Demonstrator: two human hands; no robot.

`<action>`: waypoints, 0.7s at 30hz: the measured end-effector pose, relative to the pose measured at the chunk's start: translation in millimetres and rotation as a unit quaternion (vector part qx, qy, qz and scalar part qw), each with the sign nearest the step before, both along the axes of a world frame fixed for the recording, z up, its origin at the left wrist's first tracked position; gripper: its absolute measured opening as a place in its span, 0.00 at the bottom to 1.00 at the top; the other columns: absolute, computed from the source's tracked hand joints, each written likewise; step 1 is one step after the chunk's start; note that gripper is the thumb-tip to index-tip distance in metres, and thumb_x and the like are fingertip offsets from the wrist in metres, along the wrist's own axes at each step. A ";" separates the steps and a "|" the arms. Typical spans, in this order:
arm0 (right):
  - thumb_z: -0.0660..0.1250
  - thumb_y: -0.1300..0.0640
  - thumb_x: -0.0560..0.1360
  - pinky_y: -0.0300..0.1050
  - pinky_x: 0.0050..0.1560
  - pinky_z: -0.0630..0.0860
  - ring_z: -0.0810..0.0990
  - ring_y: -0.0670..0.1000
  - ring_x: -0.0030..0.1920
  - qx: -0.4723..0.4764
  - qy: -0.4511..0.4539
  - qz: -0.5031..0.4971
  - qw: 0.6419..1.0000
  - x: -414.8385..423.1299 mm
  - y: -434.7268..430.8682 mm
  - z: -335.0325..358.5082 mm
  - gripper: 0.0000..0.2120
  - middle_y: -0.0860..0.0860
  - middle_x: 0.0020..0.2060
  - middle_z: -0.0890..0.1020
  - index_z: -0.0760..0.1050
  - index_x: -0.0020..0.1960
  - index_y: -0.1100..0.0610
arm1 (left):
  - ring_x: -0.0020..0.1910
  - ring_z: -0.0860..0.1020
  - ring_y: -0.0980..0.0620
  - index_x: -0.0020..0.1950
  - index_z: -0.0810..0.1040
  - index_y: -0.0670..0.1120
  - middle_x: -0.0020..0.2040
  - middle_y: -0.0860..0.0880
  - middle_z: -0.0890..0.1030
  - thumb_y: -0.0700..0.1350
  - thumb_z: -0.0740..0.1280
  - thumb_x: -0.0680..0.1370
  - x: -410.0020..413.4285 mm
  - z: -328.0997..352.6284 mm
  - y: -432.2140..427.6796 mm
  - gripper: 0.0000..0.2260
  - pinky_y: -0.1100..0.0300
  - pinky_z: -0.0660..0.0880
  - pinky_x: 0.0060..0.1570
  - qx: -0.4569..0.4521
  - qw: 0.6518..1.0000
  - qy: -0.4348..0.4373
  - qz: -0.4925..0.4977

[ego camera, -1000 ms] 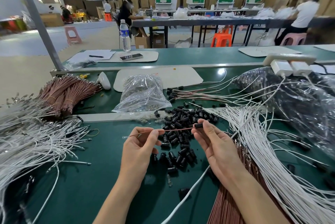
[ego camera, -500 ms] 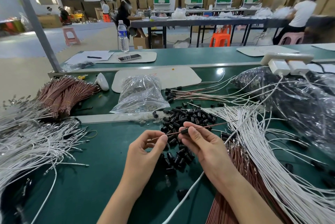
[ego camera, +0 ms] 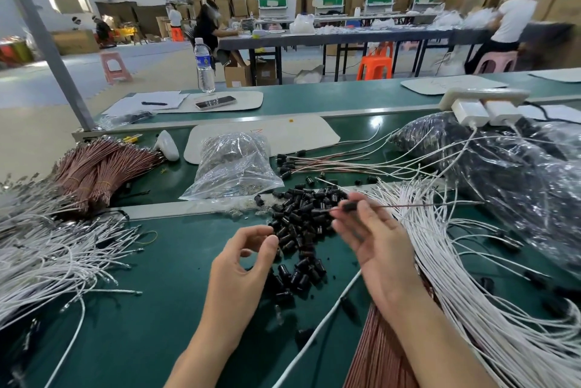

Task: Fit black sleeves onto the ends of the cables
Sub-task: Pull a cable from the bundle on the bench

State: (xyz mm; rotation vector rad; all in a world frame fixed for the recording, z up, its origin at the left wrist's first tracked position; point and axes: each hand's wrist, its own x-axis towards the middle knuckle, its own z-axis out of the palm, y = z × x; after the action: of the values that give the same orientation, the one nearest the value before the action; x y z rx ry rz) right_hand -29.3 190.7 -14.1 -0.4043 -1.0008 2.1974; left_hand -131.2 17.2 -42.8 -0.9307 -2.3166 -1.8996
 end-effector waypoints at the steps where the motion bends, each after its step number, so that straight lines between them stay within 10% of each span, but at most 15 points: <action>1: 0.63 0.64 0.80 0.42 0.48 0.84 0.86 0.55 0.49 -0.009 0.005 -0.051 0.999 3.7 8.2 0.9 0.10 0.59 0.49 0.86 0.82 0.54 0.62 | 0.51 0.79 0.60 0.52 0.81 0.60 0.48 0.60 0.83 0.57 0.66 0.78 1.6 0.1 0.1 0.07 0.61 0.73 0.49 -0.015 1.000 0.017 0.010; 9: 0.60 0.61 0.85 0.38 0.52 0.82 0.86 0.46 0.46 0.021 -0.048 -0.382 0.923 16.2 37.8 -7.1 0.09 0.51 0.50 0.83 0.79 0.54 0.54 | 0.56 0.74 0.60 0.66 0.76 0.56 0.55 0.63 0.78 0.52 0.62 0.83 3.3 38.2 82.6 0.12 0.58 0.74 0.60 -0.196 0.952 0.212 -0.100; 15: 0.58 0.59 0.85 0.34 0.47 0.80 0.85 0.42 0.43 0.011 -0.076 -0.435 0.897 15.7 38.5 -9.5 0.09 0.50 0.48 0.83 0.76 0.55 0.51 | 0.66 0.72 0.44 0.75 0.70 0.54 0.68 0.46 0.74 0.45 0.61 0.84 2.6 28.5 167.8 0.18 0.47 0.72 0.65 -0.351 0.846 0.376 -0.140; 21: 0.59 0.61 0.84 0.39 0.49 0.82 0.86 0.49 0.45 0.011 -0.050 -0.413 0.909 19.0 39.7 -6.1 0.10 0.53 0.48 0.83 0.78 0.53 0.52 | 0.48 0.77 0.50 0.63 0.82 0.53 0.51 0.51 0.82 0.39 0.67 0.81 -9.0 27.5 184.9 0.14 0.54 0.79 0.52 -0.322 0.818 0.451 -0.152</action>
State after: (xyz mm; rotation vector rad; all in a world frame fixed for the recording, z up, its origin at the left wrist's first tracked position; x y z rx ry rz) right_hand -10.2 230.4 -20.2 -0.7720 -0.7105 1.4039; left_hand -140.2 202.1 -15.3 -1.8105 -2.1671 -0.3574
